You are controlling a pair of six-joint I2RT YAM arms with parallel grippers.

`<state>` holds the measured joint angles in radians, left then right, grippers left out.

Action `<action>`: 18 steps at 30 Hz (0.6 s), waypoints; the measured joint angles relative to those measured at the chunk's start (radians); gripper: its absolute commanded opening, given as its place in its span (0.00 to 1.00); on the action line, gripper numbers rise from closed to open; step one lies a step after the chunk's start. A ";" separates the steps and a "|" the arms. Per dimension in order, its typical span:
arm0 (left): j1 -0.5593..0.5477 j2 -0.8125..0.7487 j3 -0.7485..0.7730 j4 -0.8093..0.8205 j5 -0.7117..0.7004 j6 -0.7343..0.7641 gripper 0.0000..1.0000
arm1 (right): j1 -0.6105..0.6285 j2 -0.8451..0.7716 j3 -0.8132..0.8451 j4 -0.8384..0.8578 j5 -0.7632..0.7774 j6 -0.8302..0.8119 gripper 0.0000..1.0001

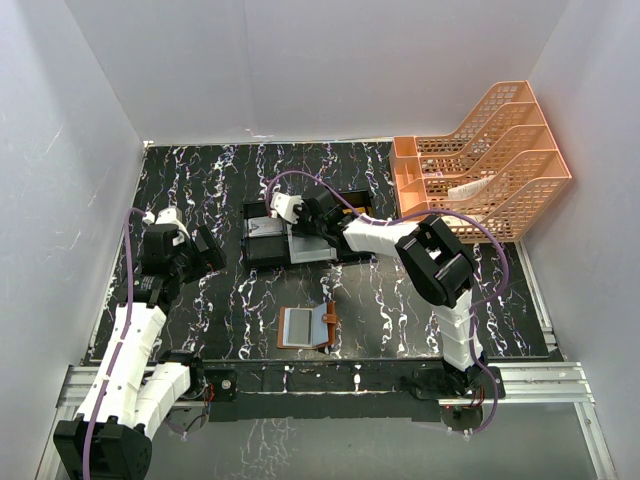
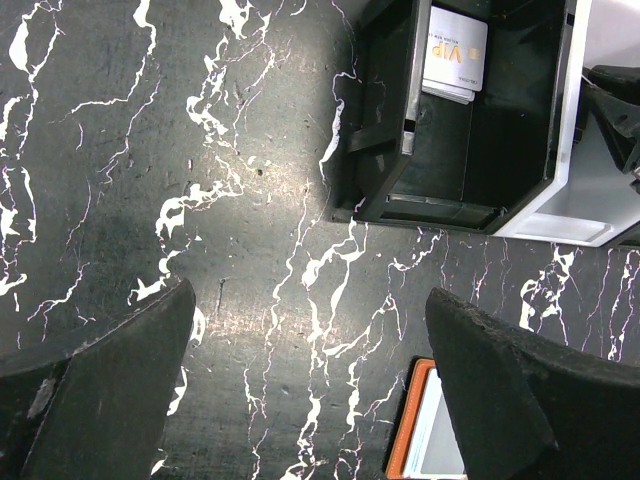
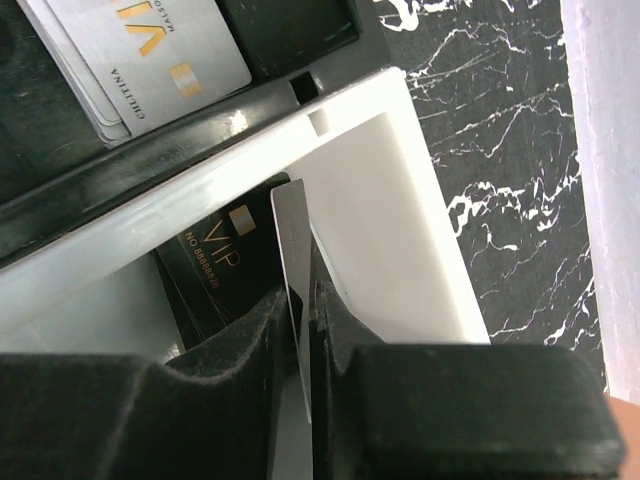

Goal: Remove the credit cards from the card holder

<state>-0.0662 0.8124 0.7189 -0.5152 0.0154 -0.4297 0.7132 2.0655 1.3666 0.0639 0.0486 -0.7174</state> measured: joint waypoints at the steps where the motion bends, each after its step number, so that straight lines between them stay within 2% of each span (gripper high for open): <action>1: 0.000 0.000 0.000 0.000 0.000 0.000 0.99 | 0.000 0.000 0.000 -0.001 -0.006 -0.005 0.15; 6: 0.000 0.001 0.000 0.000 0.003 0.002 0.99 | 0.000 0.000 -0.001 -0.015 -0.029 -0.028 0.23; 15: 0.000 0.010 0.000 0.006 0.016 0.004 0.99 | 0.000 0.000 -0.002 -0.065 -0.052 -0.061 0.25; 18: 0.000 0.017 0.000 0.006 0.021 0.006 0.99 | 0.000 0.000 -0.002 -0.068 -0.053 -0.067 0.35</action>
<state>-0.0662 0.8291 0.7189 -0.5087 0.0368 -0.4236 0.7128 2.0655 1.3651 -0.0040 -0.0044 -0.7841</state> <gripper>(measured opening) 0.985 0.265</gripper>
